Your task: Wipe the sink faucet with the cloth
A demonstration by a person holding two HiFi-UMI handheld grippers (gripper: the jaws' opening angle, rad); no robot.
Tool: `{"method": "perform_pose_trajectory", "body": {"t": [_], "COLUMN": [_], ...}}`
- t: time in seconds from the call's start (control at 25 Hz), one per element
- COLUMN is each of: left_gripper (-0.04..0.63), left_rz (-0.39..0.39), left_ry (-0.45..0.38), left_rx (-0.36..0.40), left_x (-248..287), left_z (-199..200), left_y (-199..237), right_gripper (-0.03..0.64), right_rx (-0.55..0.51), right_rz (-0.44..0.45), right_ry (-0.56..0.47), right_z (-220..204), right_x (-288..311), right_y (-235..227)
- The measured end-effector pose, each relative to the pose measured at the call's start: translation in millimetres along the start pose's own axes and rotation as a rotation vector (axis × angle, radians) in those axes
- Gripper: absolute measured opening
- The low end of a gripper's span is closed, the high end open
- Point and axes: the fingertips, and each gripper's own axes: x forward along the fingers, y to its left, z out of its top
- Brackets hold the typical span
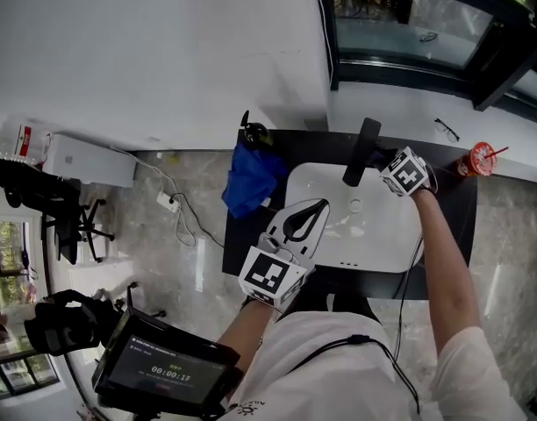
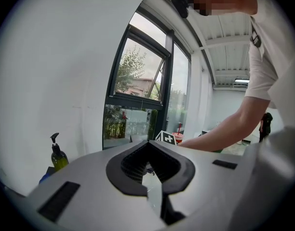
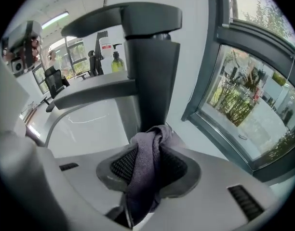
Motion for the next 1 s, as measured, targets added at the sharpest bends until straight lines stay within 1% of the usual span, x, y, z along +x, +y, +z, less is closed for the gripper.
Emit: {"method": "perform_pose_trajectory", "body": {"t": [0.08,0.16,0.28,0.52,0.6,0.68,0.76,0.84,0.92,1.0], "left_gripper": [-0.006,-0.006,-0.006,-0.006,-0.006,-0.006,-0.006,-0.006,-0.006,-0.006], "left_rz": [0.002,-0.005,-0.018,-0.057,-0.068,-0.071,-0.068,-0.064,-0.059,-0.054], "left_ry": [-0.003,-0.013,-0.024,-0.038,-0.039,-0.042,-0.045,-0.046,-0.044,-0.045], "left_rx": [0.004,0.004,0.007,0.013,0.015,0.017,0.016,0.013,0.011,0.012], "left_x": [-2.5,-3.3,-1.0,7.8,10.5,10.3,8.6,7.1,6.0,5.3], "left_z": [0.6,1.0,3.9,9.9,9.8,11.6,13.4,13.3,12.1,11.9], "left_y": [2.1,2.3,0.3,-10.3,-12.7,-13.6,-13.0,-10.6,-7.5,-5.2], "right_gripper": [0.12,0.121,0.121,0.121,0.121,0.121,0.121,0.121,0.12,0.12], "right_rx": [0.01,0.024,0.024,-0.054,-0.053,-0.016,0.049,0.08,0.036,-0.048], "right_rz": [0.016,0.019,-0.013,-0.071,-0.072,-0.061,-0.041,0.001,0.068,0.177], "right_ry": [-0.052,-0.126,-0.22,-0.309,-0.345,-0.418,-0.525,-0.604,-0.61,-0.556], "right_z": [7.2,18.6,37.6,75.4,82.3,91.2,102.2,110.6,112.8,108.4], "right_x": [-11.6,-28.4,-58.2,-106.3,-117.9,-134.4,-157.3,-176.1,-182.2,-175.1], "right_y": [2.1,2.4,-3.6,-11.8,-12.7,-12.5,-9.8,2.3,27.5,64.1]}}
